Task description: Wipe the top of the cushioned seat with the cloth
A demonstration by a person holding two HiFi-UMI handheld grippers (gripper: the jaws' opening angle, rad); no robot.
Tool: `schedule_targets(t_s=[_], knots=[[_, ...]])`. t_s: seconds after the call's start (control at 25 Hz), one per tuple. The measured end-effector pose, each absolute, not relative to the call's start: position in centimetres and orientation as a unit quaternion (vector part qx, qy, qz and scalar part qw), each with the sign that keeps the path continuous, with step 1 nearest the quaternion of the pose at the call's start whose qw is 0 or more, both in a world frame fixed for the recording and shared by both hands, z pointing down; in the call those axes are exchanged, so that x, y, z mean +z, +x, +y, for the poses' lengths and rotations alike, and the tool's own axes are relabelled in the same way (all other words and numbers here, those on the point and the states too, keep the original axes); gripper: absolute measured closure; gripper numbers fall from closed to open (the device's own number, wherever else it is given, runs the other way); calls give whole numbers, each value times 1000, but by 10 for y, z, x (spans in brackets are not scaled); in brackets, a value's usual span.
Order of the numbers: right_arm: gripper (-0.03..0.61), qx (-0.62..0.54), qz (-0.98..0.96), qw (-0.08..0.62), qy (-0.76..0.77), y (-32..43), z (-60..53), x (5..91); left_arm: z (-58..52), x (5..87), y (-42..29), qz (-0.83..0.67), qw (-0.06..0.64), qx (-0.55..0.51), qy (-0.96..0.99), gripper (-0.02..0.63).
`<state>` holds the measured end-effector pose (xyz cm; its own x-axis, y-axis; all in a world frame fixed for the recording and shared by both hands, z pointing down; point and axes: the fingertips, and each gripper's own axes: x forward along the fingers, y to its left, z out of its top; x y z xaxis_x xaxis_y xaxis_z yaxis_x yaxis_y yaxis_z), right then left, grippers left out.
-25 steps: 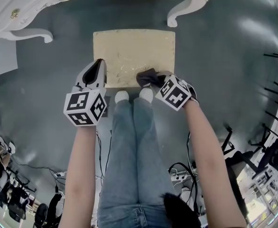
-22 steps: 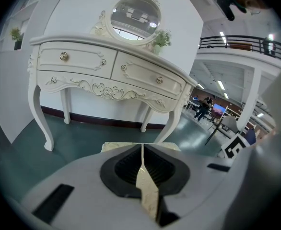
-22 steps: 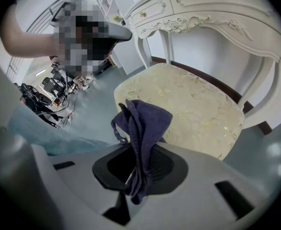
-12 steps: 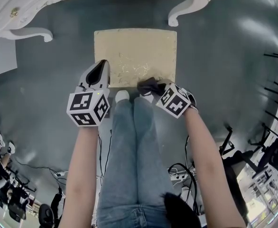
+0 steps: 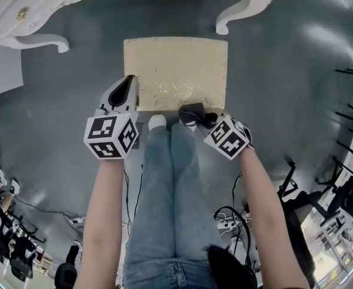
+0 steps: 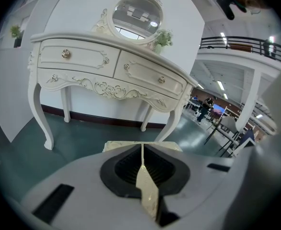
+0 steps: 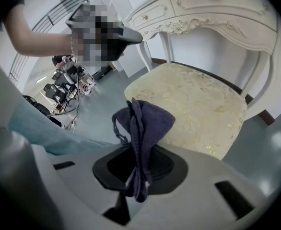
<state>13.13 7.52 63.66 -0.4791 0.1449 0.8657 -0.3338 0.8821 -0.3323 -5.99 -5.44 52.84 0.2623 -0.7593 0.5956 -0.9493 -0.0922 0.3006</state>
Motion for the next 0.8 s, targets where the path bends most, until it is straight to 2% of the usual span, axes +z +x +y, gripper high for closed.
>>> schedule_targets(t_s=[0.44,0.8], knots=[[535,233,-867,421,131,112,25,584,-52,527,-69,-592,333,142,720,600],[535,300,-864,288,283,104,-40,558,-54,526,-78,-598,335,137,715,600]])
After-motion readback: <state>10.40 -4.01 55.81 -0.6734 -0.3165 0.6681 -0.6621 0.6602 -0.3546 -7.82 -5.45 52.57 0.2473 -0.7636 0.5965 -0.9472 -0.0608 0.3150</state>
